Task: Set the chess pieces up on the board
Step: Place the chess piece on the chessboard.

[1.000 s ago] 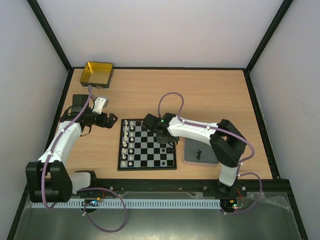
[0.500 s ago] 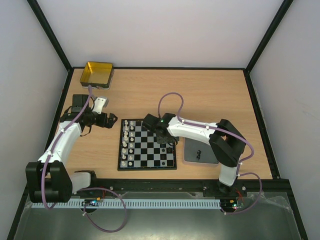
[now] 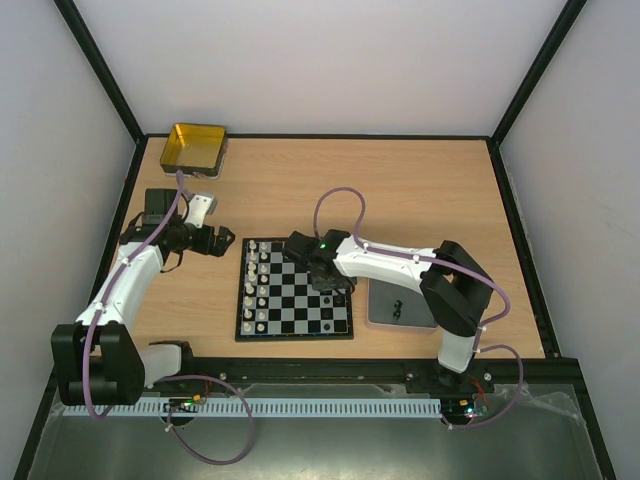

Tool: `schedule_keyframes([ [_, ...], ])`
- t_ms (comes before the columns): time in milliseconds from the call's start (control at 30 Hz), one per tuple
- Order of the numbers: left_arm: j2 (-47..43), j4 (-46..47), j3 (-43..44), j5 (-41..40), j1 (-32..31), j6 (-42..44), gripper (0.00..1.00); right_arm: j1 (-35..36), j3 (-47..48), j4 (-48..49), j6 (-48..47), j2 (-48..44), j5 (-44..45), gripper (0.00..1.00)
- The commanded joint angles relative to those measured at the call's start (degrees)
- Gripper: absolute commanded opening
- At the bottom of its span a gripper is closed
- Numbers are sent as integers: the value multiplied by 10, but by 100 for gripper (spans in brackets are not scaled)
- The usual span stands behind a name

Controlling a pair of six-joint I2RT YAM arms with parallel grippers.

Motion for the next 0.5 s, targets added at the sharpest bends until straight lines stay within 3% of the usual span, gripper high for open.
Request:
schedule_keyframes([
  [0,-6,-6,6,0,0,3,99,8,-11,-21,14,-27,10,10],
  [467,-8,-6,5,0,0,3,99,11,-33,-24,20,-43,18,10],
])
